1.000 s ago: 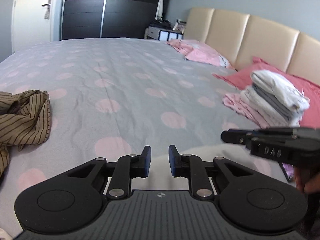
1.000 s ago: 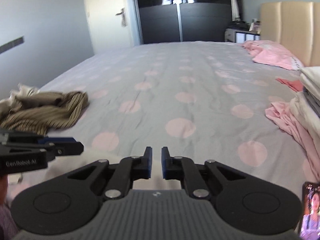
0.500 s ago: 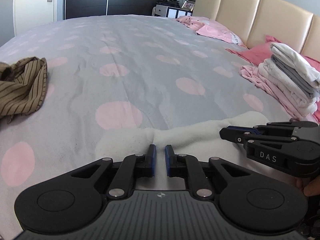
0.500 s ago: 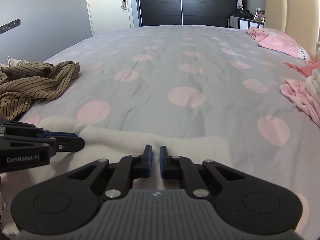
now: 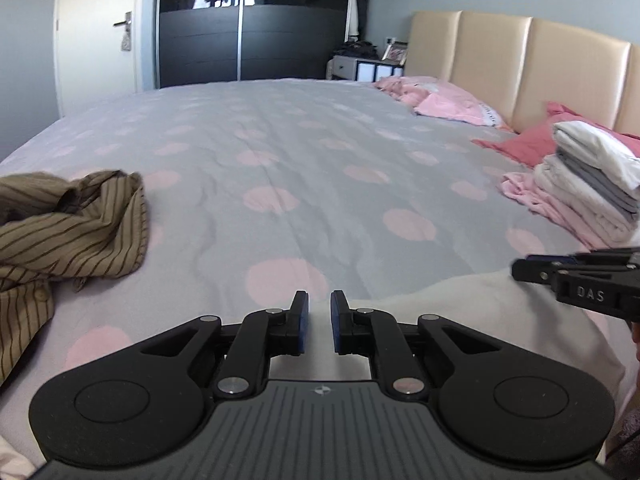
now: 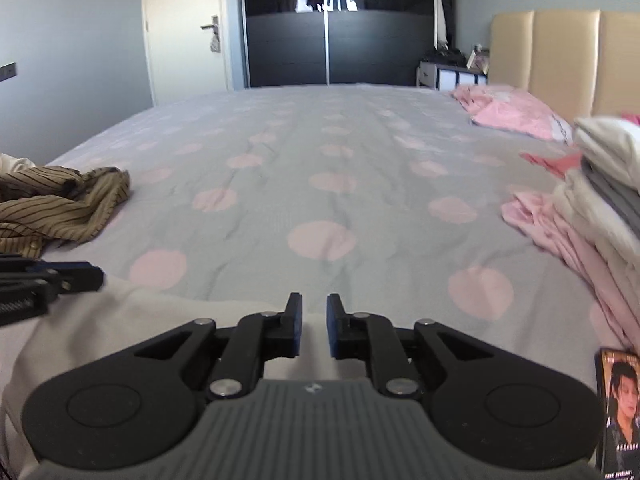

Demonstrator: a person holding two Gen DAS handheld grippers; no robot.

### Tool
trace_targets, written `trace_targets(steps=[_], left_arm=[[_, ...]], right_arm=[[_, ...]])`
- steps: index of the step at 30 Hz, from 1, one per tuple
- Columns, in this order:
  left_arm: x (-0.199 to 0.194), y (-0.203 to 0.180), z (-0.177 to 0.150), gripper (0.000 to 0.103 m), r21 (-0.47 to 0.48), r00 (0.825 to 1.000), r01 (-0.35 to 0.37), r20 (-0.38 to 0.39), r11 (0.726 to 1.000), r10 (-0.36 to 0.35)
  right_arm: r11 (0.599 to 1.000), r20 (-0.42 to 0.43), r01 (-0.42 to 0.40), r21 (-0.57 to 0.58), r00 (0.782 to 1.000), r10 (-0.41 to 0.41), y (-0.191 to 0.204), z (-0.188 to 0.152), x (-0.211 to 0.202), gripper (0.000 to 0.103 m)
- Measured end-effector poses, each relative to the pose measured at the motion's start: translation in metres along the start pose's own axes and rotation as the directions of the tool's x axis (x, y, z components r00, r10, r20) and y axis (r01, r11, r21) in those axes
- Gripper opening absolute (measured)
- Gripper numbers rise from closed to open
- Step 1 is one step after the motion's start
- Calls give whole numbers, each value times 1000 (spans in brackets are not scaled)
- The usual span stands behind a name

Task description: Fold clothes

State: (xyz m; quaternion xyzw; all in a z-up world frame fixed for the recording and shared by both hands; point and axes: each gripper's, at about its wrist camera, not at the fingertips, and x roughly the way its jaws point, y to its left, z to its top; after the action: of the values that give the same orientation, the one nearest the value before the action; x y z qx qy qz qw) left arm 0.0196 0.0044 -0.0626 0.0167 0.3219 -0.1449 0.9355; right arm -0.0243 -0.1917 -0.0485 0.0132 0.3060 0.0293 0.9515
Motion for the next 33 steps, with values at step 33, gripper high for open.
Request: trace_targets(steps=[33], left_arm=[[-42,-66,-59,12,188,956,193,-257,963,-142]], right_arm=[[958,-262,-248,-147,943,204,45,-57,-56,26]])
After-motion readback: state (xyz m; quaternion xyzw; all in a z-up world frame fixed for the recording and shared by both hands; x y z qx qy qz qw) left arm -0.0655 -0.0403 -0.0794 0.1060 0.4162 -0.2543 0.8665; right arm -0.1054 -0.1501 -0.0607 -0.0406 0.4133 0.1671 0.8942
